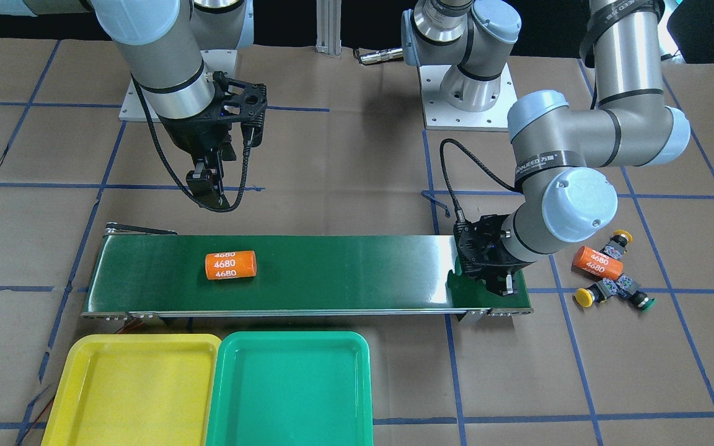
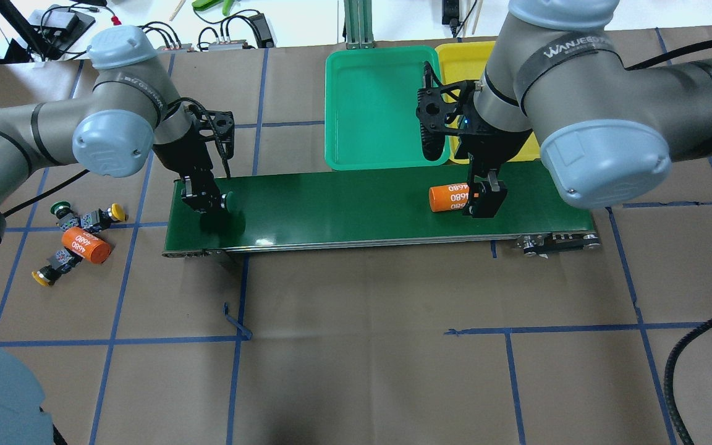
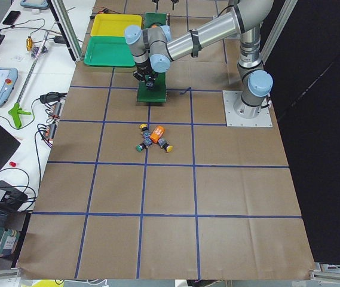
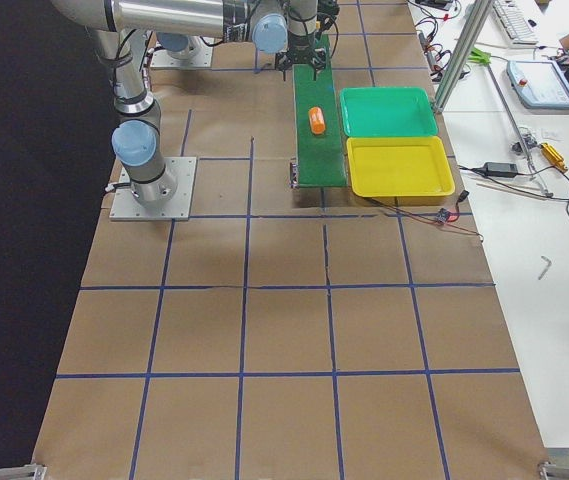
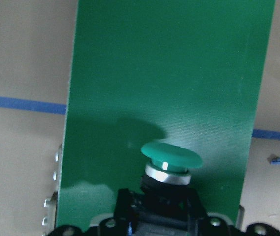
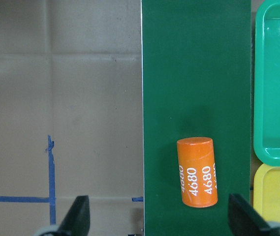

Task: Sort buttons by color to trays
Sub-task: 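Carry the green-cap button onto the conveyor belt with the left gripper, then grasp the orange cylinder with right gripper while left returns to pile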

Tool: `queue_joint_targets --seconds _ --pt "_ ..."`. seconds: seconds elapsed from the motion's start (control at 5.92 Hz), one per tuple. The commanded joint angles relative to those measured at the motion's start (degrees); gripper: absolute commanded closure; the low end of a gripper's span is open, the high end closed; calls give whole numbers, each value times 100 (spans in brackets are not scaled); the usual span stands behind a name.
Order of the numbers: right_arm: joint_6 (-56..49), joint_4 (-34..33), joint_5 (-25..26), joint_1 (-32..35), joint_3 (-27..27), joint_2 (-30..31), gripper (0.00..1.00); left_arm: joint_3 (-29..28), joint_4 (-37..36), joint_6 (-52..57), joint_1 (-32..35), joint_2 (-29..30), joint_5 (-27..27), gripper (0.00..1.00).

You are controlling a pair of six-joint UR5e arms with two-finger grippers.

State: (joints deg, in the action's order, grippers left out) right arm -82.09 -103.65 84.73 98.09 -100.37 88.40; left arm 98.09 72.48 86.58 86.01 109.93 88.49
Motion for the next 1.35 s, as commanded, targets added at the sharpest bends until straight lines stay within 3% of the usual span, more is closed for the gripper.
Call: queue_joint_targets --seconds 0.0,0.34,0.51,0.68,1.01,1.18 --pt "0 -6 0 0 0 -7 0 51 20 -36 -170 -67 -16 2" --pt "0 -6 0 0 0 -7 0 43 82 478 -1318 -199 307 1" --pt "0 -6 0 0 -9 -7 0 52 65 1283 -1524 -287 971 1" --pt "9 -6 -9 9 -18 2 0 69 13 2074 -1839 -262 1247 1" --pt "393 -15 -26 61 -9 -85 0 297 -146 2956 -2167 -87 1494 1" --pt "396 -189 -26 88 -9 -242 0 568 -581 3448 -2194 -34 1566 1"
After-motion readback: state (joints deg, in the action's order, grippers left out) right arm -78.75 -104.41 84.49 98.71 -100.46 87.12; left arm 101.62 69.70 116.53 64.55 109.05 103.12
